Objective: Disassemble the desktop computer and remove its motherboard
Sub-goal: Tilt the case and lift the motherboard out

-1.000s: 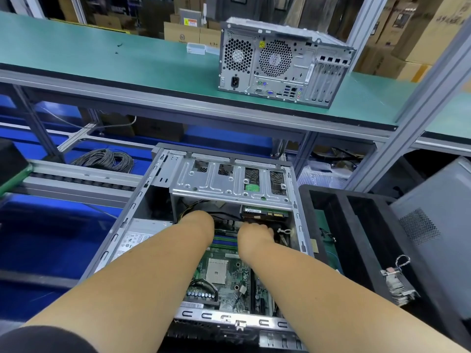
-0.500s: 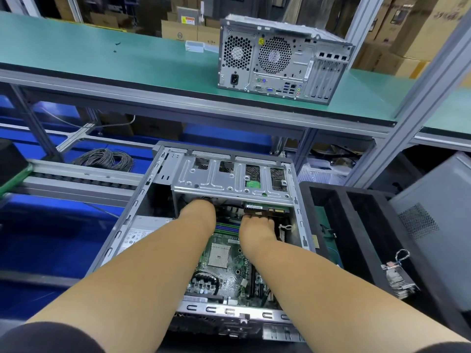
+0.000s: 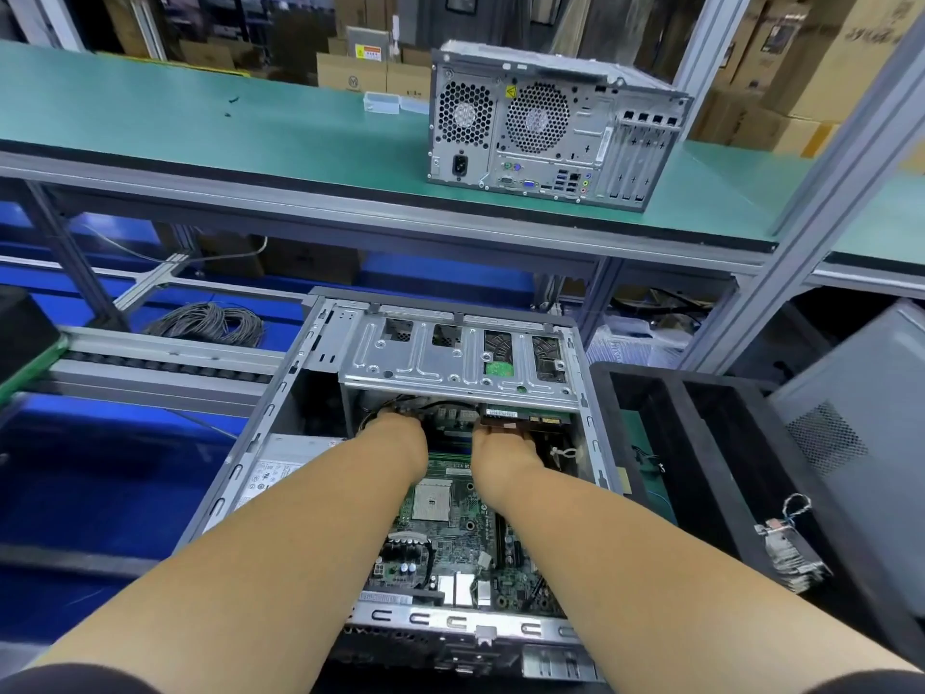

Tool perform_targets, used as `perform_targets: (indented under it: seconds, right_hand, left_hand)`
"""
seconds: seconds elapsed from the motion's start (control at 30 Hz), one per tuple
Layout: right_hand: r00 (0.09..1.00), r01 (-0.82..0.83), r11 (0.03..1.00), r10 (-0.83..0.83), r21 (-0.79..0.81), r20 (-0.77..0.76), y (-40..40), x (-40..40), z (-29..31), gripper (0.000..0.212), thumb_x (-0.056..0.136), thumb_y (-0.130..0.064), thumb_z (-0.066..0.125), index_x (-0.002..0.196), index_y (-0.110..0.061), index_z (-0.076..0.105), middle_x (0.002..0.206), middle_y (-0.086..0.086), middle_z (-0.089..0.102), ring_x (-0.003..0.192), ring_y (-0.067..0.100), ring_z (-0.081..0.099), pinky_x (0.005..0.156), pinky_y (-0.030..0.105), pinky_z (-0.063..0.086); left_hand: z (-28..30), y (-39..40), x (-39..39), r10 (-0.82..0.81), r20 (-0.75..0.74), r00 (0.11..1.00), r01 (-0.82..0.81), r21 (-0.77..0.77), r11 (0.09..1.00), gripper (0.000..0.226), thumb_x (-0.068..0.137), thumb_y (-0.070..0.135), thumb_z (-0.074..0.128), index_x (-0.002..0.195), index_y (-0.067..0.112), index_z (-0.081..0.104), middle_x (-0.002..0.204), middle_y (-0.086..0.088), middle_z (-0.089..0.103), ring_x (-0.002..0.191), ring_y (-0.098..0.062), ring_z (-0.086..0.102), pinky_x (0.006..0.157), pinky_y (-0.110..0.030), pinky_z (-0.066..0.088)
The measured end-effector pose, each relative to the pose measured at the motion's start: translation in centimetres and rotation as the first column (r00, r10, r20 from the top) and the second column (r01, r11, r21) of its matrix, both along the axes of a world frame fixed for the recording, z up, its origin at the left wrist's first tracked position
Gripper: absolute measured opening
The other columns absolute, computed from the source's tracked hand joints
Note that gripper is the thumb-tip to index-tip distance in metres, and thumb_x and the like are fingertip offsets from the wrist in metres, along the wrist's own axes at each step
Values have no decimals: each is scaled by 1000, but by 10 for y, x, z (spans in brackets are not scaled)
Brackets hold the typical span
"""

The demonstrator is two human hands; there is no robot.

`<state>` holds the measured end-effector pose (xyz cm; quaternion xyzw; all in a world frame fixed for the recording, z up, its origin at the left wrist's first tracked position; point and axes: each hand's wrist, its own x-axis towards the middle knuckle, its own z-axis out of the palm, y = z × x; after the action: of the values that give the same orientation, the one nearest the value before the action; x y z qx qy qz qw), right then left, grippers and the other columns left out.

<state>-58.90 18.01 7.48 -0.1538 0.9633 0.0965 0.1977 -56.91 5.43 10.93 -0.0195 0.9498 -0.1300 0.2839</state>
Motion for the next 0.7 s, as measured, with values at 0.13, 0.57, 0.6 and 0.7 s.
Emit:
perform_targets:
  seconds: [0.13,0.57,0.6,0.7]
  right_hand:
    - [993,72,997,-72,0,92,-5,7,4,77,87,-10,58,150,-4,14,141,23,37,128,38,38,104,43,37]
    - [915,-185,975,215,-120,341,8,52,34,34,97,-29,54,117,-4,65,116,14,65,98,29,60,82,35,50]
    - [912,-187,974,221,-128,345,9,53,35,35,97,-29,54,118,-4,65,117,14,66,105,30,61,88,36,50]
    - [913,-227,969,248,-103,324,9,54,33,33,99,-25,51,118,-2,65,118,15,65,110,31,60,92,37,50]
  left_hand:
    - [-3,0,5,137,-23,990,-133,124,983,64,87,10,55,145,6,28,142,-19,31,130,-33,39,105,-41,42]
    - [11,-1,37,-174,149,973,124,294,948,32,93,33,56,117,13,64,117,-6,65,100,-22,58,88,-34,48]
    - [8,-2,40,-162,174,971,100,321,942,31,93,33,57,117,16,65,117,-4,66,102,-22,59,91,-34,48]
    - [6,-2,46,-156,170,973,86,359,929,30,92,34,59,118,21,64,121,0,63,110,-21,57,91,-31,45]
